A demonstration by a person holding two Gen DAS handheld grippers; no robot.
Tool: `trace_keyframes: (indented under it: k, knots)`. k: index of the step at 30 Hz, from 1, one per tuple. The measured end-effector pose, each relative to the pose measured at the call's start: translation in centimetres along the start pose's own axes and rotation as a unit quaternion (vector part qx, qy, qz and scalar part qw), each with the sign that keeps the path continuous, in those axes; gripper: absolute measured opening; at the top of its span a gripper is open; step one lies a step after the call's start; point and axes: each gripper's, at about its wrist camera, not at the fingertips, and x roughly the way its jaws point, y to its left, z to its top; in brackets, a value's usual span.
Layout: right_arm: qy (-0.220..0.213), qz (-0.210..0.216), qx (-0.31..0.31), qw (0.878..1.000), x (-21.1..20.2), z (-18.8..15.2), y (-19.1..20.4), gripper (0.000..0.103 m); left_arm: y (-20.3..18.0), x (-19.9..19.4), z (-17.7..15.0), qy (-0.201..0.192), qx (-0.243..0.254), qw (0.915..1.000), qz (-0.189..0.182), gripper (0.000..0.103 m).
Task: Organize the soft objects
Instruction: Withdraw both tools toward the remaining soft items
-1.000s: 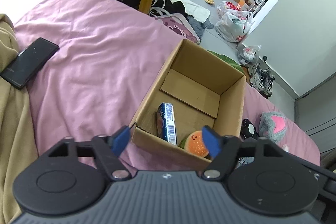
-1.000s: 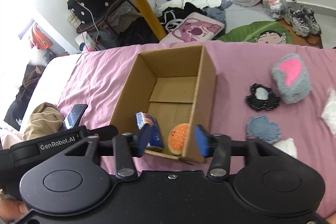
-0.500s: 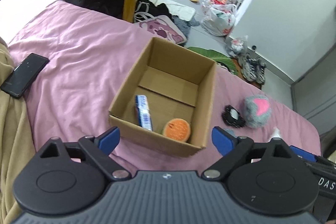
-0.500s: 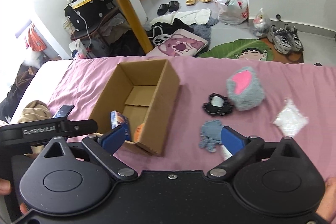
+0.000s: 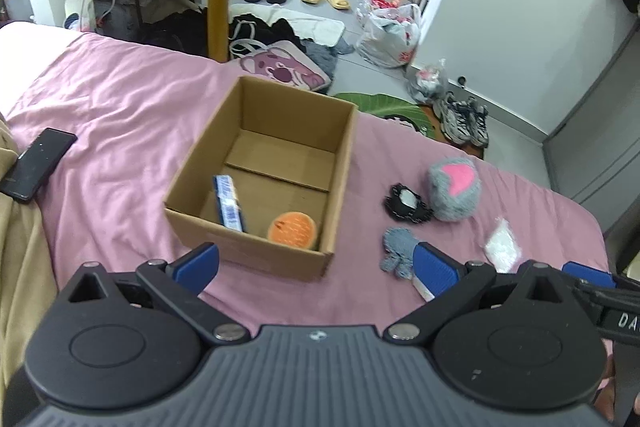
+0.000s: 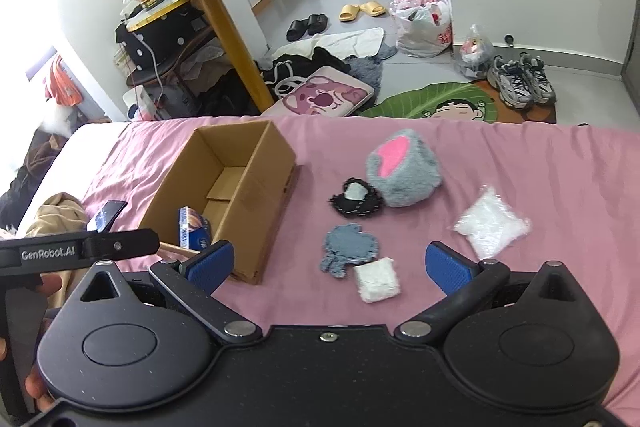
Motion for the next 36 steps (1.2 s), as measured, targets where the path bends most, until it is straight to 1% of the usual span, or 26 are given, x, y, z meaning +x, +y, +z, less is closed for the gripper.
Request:
trace_keyframes:
  k: [7,13,17,20,22,25,28,32,33,36]
  knots:
    - [-0.009,-0.007,0.013,1.000,-0.9,-0.4,-2.9,0.103,-2.2,0.0,-1.2,0.003,0.002,0.9999,-0.011,0.102]
    - [-0.014,-0.006,0.019,1.000,-1.4,-0.5,-4.9,0.103,-4.2,0.1,-1.9,0.005,0.017,0.9998,-0.005,0.102]
    - [-0.015,-0.005,0.022,1.000,-1.4,-0.4,-6.1,0.103,-5.5,0.0,-2.3,0.000,0.015,0.9999,-0.002,0.102]
    - [-0.015,-0.004,0.027,1.000,-1.2,-0.3,-7.2,0.103,-6.6,0.3,-2.5,0.001,0.017,0.9998,0.006,0.102]
    - [-0.016,-0.003,0.031,0.999,-1.1,-0.2,-8.0,0.103,-7.2,0.6,-2.7,0.005,0.016,0.9999,0.001,0.102]
    - [-0.020,-0.008,0.036,0.999,-0.5,-0.2,-8.8,0.103,-8.1,1.1,-3.2,0.009,0.013,0.9998,0.012,0.102]
    - [-0.028,-0.001,0.047,0.998,-0.2,-0.2,-9.6,0.103,-8.9,1.5,-3.6,0.011,0.018,0.9996,0.016,0.102]
    - [-0.022,0.009,0.077,0.997,0.8,-0.7,-11.3,0.098,-10.2,2.5,-4.1,0.018,0.037,0.9990,0.017,0.102]
    - [-0.019,0.012,0.087,0.996,1.1,-0.8,-11.7,0.095,-10.5,2.8,-4.2,0.020,0.039,0.9988,0.021,0.102]
    - [-0.009,0.017,0.111,0.994,2.0,-1.2,-13.0,0.092,-11.0,3.6,-4.5,0.025,0.038,0.9986,0.025,0.102]
